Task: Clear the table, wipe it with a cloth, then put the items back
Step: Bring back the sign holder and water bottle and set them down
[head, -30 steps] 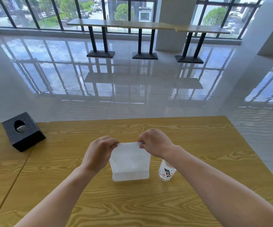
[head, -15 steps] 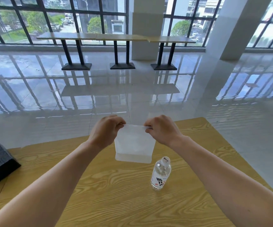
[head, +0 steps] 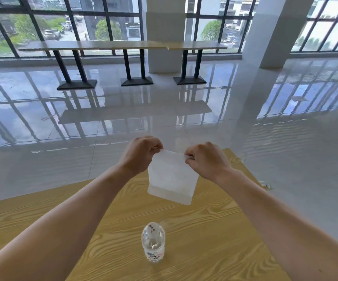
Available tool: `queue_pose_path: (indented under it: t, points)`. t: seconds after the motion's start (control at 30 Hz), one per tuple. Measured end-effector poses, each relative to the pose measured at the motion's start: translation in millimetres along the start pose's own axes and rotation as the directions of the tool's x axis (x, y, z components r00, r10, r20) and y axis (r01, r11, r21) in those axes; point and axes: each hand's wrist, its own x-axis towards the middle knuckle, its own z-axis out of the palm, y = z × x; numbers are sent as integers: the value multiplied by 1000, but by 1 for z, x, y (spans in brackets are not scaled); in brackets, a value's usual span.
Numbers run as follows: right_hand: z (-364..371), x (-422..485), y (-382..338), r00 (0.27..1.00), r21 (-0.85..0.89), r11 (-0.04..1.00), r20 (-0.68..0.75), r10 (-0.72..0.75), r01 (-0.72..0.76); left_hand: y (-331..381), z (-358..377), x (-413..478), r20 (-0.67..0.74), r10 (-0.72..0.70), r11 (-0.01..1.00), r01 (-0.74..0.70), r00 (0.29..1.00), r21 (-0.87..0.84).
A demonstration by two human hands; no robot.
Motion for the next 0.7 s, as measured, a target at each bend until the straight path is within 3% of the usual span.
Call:
queue_pose_path:
  t: [0.4, 0.7]
  points:
    - [2, -24, 149, 971, -23, 971, -24, 239, -239, 70, 134, 111, 232, 93, 995, -82, 968, -57]
    - [0, -35, 204, 933, -22, 933, -38, 358, -359, 103, 203, 159, 277, 97, 990, -65, 956, -123]
